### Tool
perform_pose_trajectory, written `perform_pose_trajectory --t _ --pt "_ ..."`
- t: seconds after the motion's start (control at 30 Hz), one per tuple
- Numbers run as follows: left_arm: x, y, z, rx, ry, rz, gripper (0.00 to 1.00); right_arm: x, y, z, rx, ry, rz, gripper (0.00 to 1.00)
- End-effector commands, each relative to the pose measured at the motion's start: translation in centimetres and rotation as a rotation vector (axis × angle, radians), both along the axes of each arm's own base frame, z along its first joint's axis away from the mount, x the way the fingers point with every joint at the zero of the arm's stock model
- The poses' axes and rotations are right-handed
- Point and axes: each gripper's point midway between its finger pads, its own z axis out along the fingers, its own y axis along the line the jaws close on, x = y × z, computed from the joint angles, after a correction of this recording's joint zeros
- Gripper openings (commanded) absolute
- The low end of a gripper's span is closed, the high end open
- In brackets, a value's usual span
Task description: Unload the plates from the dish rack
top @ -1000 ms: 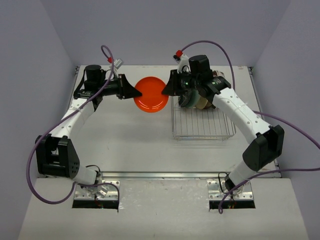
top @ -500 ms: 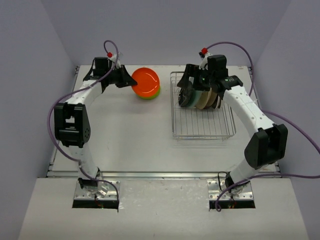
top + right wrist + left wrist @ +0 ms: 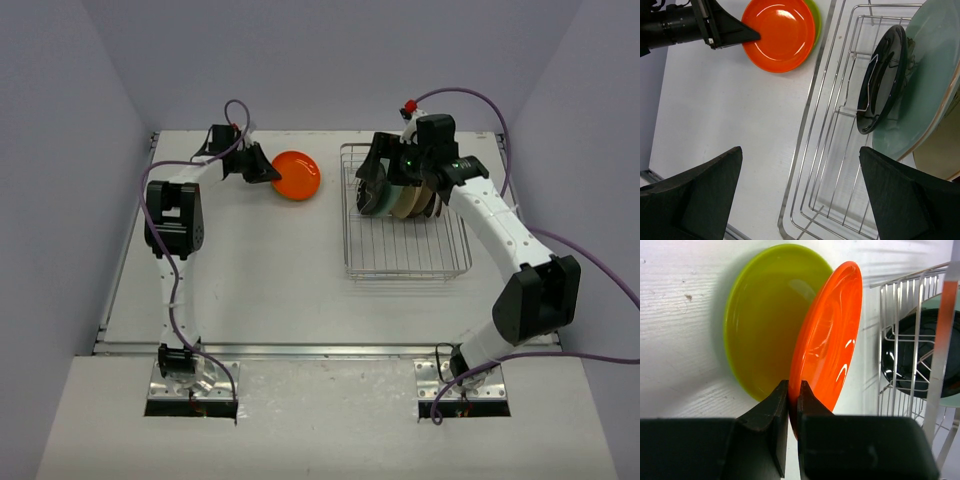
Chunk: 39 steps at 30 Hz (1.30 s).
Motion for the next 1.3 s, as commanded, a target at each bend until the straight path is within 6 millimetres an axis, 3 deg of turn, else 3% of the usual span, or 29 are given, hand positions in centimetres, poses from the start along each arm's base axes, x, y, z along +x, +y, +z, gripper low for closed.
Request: perform_pose_trajectory --t 0.0,0.23,0.27,0.37,0.5,0.63,0.77,0.97,1.07,1.27 --pt "2.0 0.4 2.5 -0.026 -0.076 0.012 0.03 0.1 0.0 1.2 0.017 -0.045 -0.003 0.99" --pt "2.3 1.2 1.3 -0.019 -0.056 0.03 0.26 0.1 0.2 0.9 0.024 -0.035 0.003 0.99" --pt "2.4 1.2 1.3 -0.017 -0.057 0.033 0.34 0.1 0.2 0.8 0.025 -0.034 0.004 0.99" --pt "2.6 1.4 2.0 -0.011 -0.068 0.039 0.5 0.1 0.2 0.8 0.027 -0.032 0.003 0.99" --pt "2.8 2.0 4.5 0.03 -0.117 0.054 0.61 0.4 -0.3 0.7 0.002 -0.043 -0.02 0.98" --pt "2.8 3.9 9.3 0.154 -0.232 0.109 0.64 1.3 -1.8 0.1 -0.075 -0.056 -0.081 0.91" --pt "1.7 5.6 12.2 0.376 -0.333 0.17 0.68 2.3 -3.0 -0.4 -0.146 -0.055 -0.138 0.85" --pt "-2.1 4.9 14.5 0.571 -0.406 0.176 0.68 2.8 -2.5 -1.6 -0.249 -0.061 -0.131 0.78" --pt "-4.4 4.4 14.4 0.596 -0.414 0.172 0.68 3.2 -2.1 -2.3 -0.341 -0.083 -0.13 0.73" --pt "-8.2 3.6 16.1 0.59 -0.47 0.161 0.68 4.5 -2.3 -3.7 -0.464 -0.087 -0.206 0.54"
